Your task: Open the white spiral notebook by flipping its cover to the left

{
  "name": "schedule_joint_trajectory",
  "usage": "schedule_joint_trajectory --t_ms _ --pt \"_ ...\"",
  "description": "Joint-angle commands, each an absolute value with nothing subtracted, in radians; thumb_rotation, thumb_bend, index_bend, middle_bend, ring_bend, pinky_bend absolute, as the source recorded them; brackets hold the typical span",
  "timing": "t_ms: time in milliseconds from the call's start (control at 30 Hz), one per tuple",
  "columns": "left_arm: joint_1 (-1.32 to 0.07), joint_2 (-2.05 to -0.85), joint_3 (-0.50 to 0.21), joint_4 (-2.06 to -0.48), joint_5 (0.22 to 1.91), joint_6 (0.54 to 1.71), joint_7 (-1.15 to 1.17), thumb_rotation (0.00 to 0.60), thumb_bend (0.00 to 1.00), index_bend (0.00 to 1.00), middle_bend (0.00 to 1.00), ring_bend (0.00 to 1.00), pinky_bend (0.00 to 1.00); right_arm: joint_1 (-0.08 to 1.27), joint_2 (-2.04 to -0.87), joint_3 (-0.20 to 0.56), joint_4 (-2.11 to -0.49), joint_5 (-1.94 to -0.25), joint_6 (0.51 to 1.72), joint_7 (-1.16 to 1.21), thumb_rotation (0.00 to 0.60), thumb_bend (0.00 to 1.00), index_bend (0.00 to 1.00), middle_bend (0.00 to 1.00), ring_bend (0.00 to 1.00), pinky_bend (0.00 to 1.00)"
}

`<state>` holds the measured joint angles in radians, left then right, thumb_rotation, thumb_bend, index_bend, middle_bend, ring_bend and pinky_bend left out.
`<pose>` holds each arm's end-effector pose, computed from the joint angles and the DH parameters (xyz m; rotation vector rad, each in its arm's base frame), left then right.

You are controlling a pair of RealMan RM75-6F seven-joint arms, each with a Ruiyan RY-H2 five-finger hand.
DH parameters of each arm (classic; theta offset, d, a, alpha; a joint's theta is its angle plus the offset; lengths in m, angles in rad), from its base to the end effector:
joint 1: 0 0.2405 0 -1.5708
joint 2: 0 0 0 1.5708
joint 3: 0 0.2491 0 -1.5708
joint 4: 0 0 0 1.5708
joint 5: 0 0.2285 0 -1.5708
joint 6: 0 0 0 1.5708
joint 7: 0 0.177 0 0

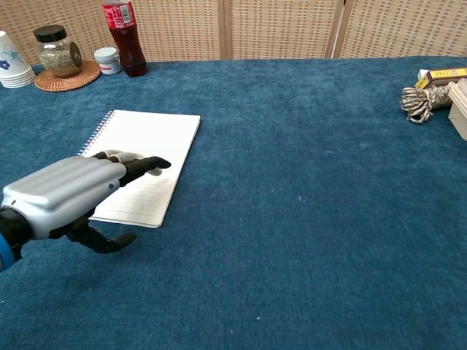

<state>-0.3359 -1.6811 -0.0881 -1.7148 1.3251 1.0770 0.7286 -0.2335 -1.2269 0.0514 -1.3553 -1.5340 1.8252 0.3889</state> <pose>-0.1369 0.2366 -0.0844 -1.9143 -0.9393 -0.8451 -0.3670 -0.0979 0.1804 1.0074 -0.9249 1.0794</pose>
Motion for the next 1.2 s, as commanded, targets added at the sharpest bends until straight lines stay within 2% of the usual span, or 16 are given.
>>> schedule_joint_trajectory --t_ms 33,733,1200 --pt "-0.347 -1.691 -0.093 -1.708 1.308 1.075 0.732 0.600 0.30 0.10 0.17 0.08 0.06 -0.236 -1.226 0.053 -1.355 -1.531 1.827 0.391 0.600 0.26 0.16 0.18 0.11 0.17" --pt "-0.423 -1.759 -0.105 -1.622 1.222 1.108 0.769 0.600 0.30 0.10 0.17 0.08 0.06 -0.262 -1.220 0.070 -1.334 -1.504 1.828 0.414 0.600 0.26 0.15 0.18 0.11 0.17" --pt "-0.418 -1.804 -0.110 -1.561 1.278 1.210 0.648 0.600 0.30 0.07 0.19 0.10 0.09 -0.280 -1.222 0.084 -1.319 -1.491 1.841 0.438 0.600 0.26 0.15 0.18 0.11 0.17"
